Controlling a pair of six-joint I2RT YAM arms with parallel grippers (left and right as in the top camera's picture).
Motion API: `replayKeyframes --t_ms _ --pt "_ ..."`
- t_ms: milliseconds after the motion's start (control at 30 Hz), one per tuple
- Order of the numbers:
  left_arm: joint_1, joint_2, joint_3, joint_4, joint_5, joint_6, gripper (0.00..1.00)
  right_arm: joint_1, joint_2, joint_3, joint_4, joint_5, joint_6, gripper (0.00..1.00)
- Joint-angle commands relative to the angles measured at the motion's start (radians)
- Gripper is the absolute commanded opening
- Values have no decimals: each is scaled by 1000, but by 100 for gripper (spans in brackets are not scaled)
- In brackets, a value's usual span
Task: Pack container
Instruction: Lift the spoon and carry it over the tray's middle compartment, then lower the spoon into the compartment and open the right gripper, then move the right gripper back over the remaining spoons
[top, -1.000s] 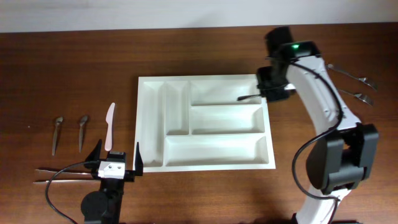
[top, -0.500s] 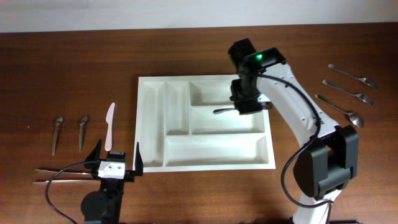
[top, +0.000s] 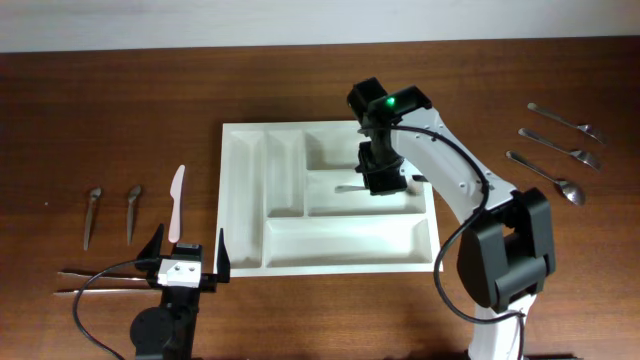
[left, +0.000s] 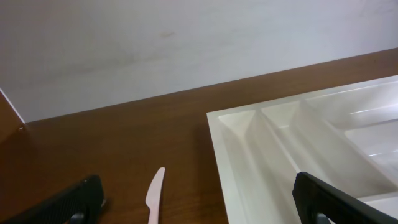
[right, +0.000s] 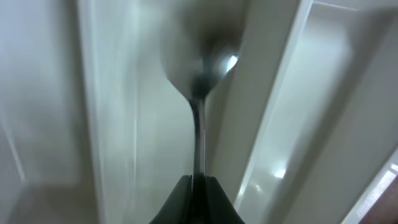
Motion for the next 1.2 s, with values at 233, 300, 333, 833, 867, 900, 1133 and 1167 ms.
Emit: replayKeyframes --t_ms 233,300,333,833,867,900,1133,1167 --pt "6 -7 -8 3 -7 16 99 0 35 -13 23 34 19 26" --pt "6 -7 -8 3 -7 16 99 -2 35 -13 20 64 16 36" --pt "6 -7 -8 3 -7 16 99 -5 35 -13 15 80 15 41" --pt "6 -7 -8 3 -7 16 99 -410 -4 120 -53 179 -413 99" --pt "6 -7 -8 3 -7 16 99 -454 -4 133 -53 171 -414 99" --pt "6 -7 -8 3 -7 16 99 -497 -4 142 -53 167 -425 99" --pt "6 -7 -8 3 -7 16 99 -746 8 146 -40 142 -576 99" --pt "6 -7 -8 3 -7 16 99 -765 12 145 -32 139 -587 99"
